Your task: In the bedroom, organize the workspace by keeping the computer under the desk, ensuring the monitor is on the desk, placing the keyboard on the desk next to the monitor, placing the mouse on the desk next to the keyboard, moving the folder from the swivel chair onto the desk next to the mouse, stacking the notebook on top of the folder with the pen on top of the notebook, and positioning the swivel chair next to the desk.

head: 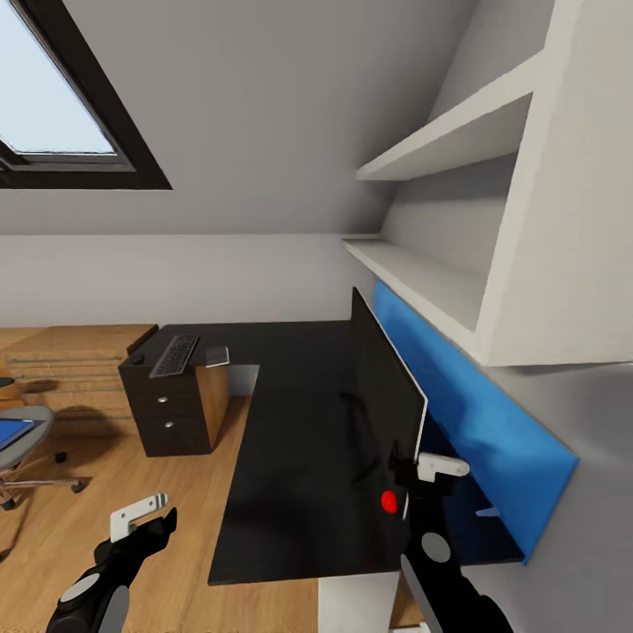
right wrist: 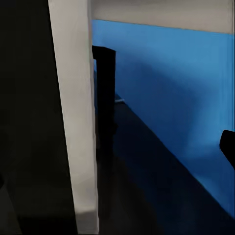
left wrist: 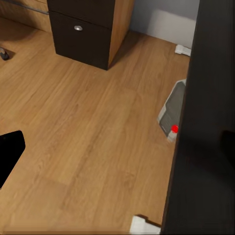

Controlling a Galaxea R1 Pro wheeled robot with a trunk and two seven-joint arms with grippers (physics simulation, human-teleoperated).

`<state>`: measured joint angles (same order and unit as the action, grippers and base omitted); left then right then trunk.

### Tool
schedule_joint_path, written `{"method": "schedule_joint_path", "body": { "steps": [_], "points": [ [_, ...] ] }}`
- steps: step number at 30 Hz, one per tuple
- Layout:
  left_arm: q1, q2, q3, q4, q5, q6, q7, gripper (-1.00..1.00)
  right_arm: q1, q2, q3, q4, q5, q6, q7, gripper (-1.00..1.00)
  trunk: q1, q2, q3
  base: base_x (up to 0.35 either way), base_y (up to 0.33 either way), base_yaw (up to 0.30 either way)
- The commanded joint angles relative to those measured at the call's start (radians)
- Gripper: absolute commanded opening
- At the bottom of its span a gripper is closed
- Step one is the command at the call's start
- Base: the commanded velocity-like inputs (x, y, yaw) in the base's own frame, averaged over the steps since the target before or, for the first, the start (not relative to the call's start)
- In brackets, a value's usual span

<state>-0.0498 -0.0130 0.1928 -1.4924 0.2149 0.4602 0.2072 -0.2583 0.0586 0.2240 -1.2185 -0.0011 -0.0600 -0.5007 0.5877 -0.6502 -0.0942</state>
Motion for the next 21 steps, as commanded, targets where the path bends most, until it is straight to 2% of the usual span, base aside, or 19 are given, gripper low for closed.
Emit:
{"method": "schedule_joint_path", "body": {
  "steps": [1, 21],
  "points": [
    [-0.001, 0.0, 0.001, -0.002, 0.011, 0.005, 0.006, 1.0, -0.001, 0.0, 0.002, 0.001, 0.0, -0.003, -0.005, 1.0, 0.0, -0.002, -0.002, -0.054, -0.155, 0.0],
    [-0.001, -0.001, 0.001, -0.002, 0.011, 0.005, 0.006, 1.0, -0.001, 0.0, 0.006, 0.001, -0.001, -0.009, -0.004, 1.0, 0.0, -0.002, -0.002, -0.005, -0.015, 0.0]
  ]
}}
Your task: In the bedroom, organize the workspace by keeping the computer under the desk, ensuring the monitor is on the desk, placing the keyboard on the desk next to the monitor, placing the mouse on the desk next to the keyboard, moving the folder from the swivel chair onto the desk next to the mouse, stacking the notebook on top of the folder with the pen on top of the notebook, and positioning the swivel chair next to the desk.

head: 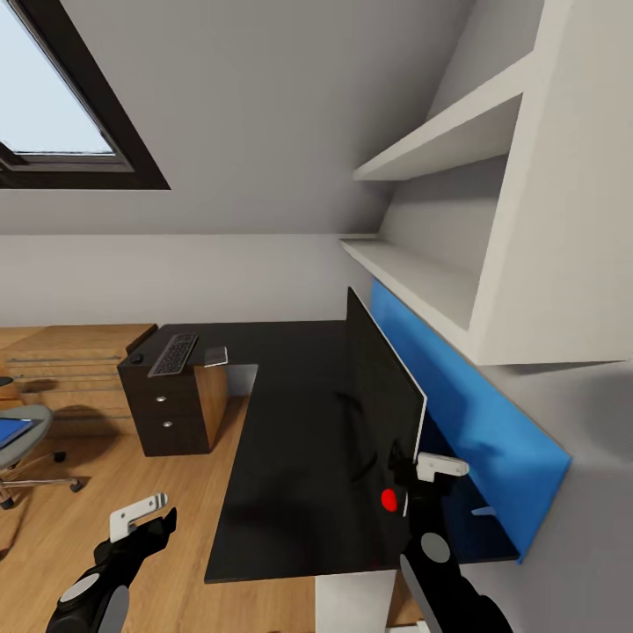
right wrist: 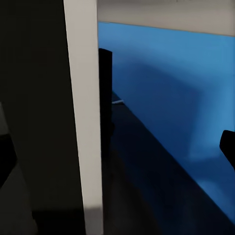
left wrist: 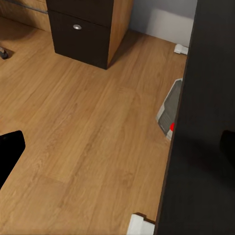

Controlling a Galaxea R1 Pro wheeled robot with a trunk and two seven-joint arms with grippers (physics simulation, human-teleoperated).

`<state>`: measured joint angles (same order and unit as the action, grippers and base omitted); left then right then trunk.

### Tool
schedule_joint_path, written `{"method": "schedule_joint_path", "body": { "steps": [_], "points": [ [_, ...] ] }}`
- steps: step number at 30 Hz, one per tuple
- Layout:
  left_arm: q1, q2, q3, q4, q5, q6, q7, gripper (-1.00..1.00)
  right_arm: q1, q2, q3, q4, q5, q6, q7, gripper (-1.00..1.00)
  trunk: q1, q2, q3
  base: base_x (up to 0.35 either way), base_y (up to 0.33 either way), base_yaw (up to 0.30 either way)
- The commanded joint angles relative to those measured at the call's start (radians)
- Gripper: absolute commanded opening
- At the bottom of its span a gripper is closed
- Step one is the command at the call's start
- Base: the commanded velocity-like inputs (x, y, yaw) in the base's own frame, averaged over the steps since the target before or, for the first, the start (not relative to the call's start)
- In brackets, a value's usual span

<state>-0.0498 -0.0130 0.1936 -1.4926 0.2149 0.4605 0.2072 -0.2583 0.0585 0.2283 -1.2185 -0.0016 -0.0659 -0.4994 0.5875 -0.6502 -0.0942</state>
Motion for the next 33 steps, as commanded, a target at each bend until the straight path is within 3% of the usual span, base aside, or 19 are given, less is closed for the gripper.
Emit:
{"method": "schedule_joint_path", "body": {
  "steps": [1, 28, 33],
  "points": [
    [-0.001, 0.0, 0.001, -0.001, 0.011, 0.004, 0.006, 1.0, -0.001, 0.0, 0.003, 0.0, 0.0, -0.003, -0.005, 1.0, 0.0, -0.002, -0.002, 0.0, 0.0, 0.0],
    [-0.001, 0.001, 0.001, -0.001, 0.011, 0.004, 0.005, 1.0, -0.001, 0.001, 0.006, -0.004, -0.002, -0.009, -0.004, 1.0, 0.0, -0.002, -0.002, -0.013, 0.008, 0.0],
    [-0.001, 0.001, 0.001, -0.001, 0.011, 0.005, 0.004, 1.0, -0.001, 0.001, 0.006, -0.004, -0.002, -0.009, -0.004, 1.0, 0.0, -0.002, -0.002, -0.18, 0.051, 0.0]
  ]
}}
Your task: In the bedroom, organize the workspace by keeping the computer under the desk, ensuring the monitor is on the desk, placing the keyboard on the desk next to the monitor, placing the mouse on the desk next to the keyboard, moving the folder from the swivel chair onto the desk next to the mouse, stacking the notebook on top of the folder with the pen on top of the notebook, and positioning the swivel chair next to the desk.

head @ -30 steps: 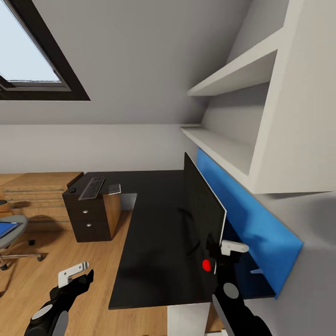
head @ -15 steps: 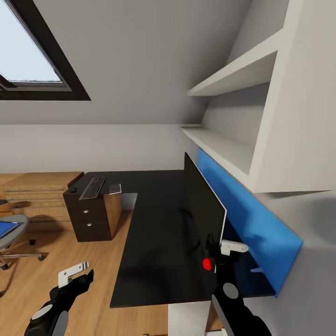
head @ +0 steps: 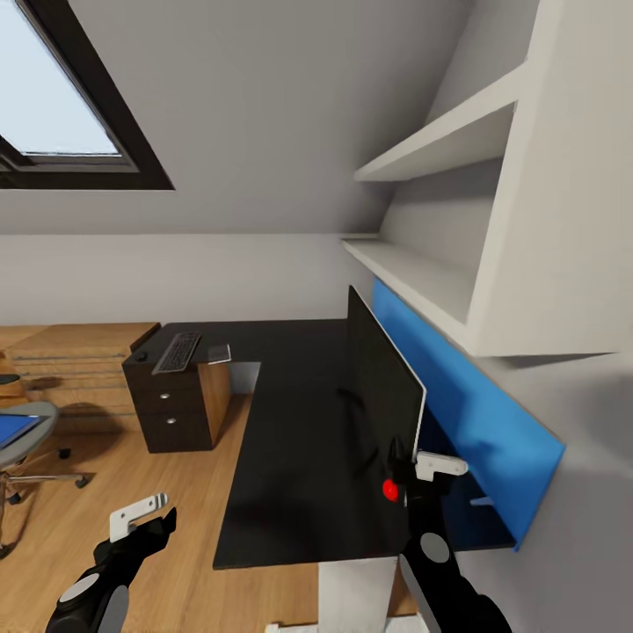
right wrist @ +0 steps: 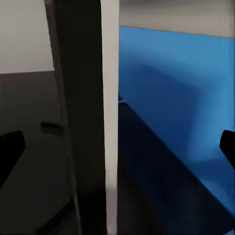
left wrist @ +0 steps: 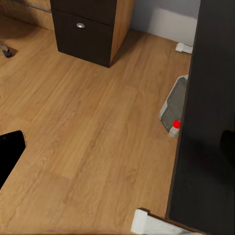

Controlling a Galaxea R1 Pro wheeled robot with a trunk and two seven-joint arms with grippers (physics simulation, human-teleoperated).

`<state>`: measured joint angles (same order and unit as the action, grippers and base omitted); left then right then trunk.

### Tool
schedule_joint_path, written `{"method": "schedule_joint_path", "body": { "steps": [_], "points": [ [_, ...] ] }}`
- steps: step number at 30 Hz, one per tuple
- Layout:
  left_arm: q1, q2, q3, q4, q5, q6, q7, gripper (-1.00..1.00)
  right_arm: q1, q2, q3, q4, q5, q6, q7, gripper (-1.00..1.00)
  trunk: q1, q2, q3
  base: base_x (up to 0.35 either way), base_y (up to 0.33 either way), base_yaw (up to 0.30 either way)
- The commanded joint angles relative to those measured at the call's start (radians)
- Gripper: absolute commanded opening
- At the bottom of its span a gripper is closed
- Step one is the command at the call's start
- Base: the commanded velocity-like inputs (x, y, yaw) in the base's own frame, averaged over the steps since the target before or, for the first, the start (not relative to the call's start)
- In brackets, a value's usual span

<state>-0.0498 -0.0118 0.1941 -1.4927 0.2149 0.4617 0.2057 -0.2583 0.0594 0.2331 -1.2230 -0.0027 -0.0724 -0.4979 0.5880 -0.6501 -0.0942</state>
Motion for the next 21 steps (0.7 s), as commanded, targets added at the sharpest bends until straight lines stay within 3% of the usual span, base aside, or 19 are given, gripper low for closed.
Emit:
{"method": "schedule_joint_path", "body": {
  "steps": [1, 21],
  "points": [
    [-0.001, 0.0, 0.001, -0.001, 0.011, 0.004, 0.006, 1.0, -0.001, 0.0, 0.002, 0.0, 0.0, -0.003, -0.005, 1.0, 0.0, -0.002, -0.002, -0.268, 0.083, 0.0],
    [-0.001, 0.0, 0.0, -0.001, 0.012, 0.005, 0.006, 1.0, -0.001, 0.0, 0.002, 0.001, -0.001, -0.002, -0.007, 1.0, 0.0, -0.002, -0.002, -0.313, 0.1, 0.0]
  ]
}}
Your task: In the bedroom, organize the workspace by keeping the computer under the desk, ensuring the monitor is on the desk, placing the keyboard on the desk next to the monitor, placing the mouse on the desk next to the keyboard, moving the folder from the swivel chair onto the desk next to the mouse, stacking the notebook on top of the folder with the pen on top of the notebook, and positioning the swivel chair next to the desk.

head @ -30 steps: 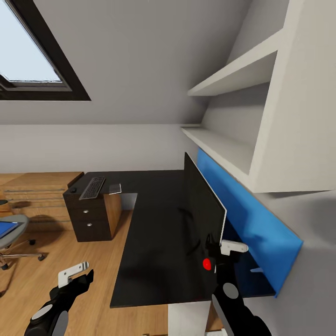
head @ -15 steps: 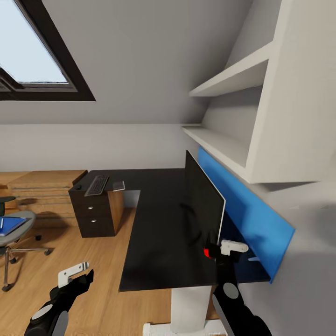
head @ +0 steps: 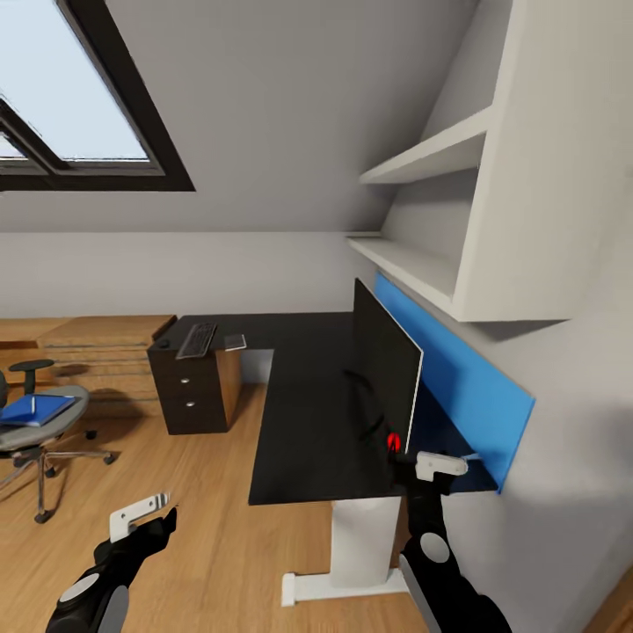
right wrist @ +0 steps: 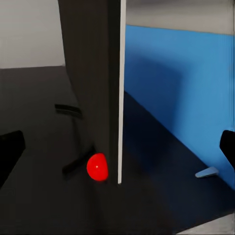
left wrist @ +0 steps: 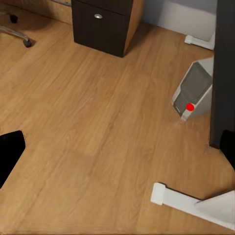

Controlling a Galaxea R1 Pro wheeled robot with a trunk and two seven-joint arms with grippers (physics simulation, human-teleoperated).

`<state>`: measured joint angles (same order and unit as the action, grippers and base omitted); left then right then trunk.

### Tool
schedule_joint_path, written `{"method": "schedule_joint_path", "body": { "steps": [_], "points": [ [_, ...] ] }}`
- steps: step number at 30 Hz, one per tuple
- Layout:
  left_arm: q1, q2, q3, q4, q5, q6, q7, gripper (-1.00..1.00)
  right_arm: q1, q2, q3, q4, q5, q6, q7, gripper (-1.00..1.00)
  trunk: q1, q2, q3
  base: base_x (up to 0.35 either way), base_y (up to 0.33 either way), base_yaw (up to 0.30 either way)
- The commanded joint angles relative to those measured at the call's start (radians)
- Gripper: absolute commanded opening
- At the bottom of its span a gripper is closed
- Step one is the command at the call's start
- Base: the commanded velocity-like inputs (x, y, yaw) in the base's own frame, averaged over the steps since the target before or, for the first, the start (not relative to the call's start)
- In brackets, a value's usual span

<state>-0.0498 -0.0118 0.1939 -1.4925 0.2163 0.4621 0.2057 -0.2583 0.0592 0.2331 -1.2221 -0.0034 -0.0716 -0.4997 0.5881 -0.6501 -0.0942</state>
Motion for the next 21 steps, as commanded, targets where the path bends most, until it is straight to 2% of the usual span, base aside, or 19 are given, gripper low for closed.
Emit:
{"method": "schedule_joint_path", "body": {
  "steps": [1, 9, 13, 14, 15, 17, 19, 21],
  "points": [
    [-0.001, 0.0, 0.0, 0.0, 0.011, 0.004, 0.006, 1.0, -0.001, 0.0, 0.002, 0.001, -0.001, -0.001, -0.006, 1.0, 0.0, -0.002, -0.002, -0.319, 0.101, 0.0],
    [0.0, -0.003, 0.0, 0.027, 0.012, 0.004, 0.007, 1.0, 0.001, 0.0, 0.002, 0.017, -0.004, 0.004, -0.005, 1.0, 0.0, -0.002, -0.002, -0.32, 0.11, 0.0],
    [0.001, 0.0, 0.001, 0.113, 0.01, -0.003, 0.006, 1.0, 0.02, 0.0, 0.002, 0.123, -0.004, -0.011, -0.004, 1.0, 0.0, -0.002, -0.002, -0.315, 0.16, 0.0],
    [0.002, 0.001, 0.001, 0.153, 0.009, -0.006, 0.005, 1.0, 0.026, 0.001, 0.002, 0.167, -0.004, -0.029, -0.004, 1.0, 0.0, -0.002, -0.002, -0.306, 0.18, 0.0],
    [0.014, 0.006, 0.001, 0.242, 0.008, -0.011, 0.004, 1.0, 0.035, 0.002, 0.004, 0.248, -0.004, -0.096, -0.005, 1.0, 0.0, -0.002, -0.002, -0.302, 0.189, 0.0],
    [0.031, 0.009, 0.001, 0.325, -0.002, -0.033, 0.004, 1.0, 0.066, 0.003, 0.014, 0.313, -0.002, -0.19, -0.005, 1.0, 0.0, -0.002, -0.002, -0.292, 0.2, 0.0],
    [0.038, 0.01, 0.001, 0.363, -0.018, -0.067, 0.004, 1.0, 0.089, 0.004, 0.024, 0.338, -0.001, -0.239, -0.004, 1.0, 0.0, -0.002, -0.002, -0.263, 0.227, 0.0],
    [0.047, 0.01, 0.001, 0.443, -0.078, -0.176, 0.003, 1.0, 0.127, 0.005, 0.053, 0.387, 0.0, -0.319, -0.004, 1.0, 0.0, -0.002, -0.002, -0.165, 0.274, 0.0]
  ]
}}
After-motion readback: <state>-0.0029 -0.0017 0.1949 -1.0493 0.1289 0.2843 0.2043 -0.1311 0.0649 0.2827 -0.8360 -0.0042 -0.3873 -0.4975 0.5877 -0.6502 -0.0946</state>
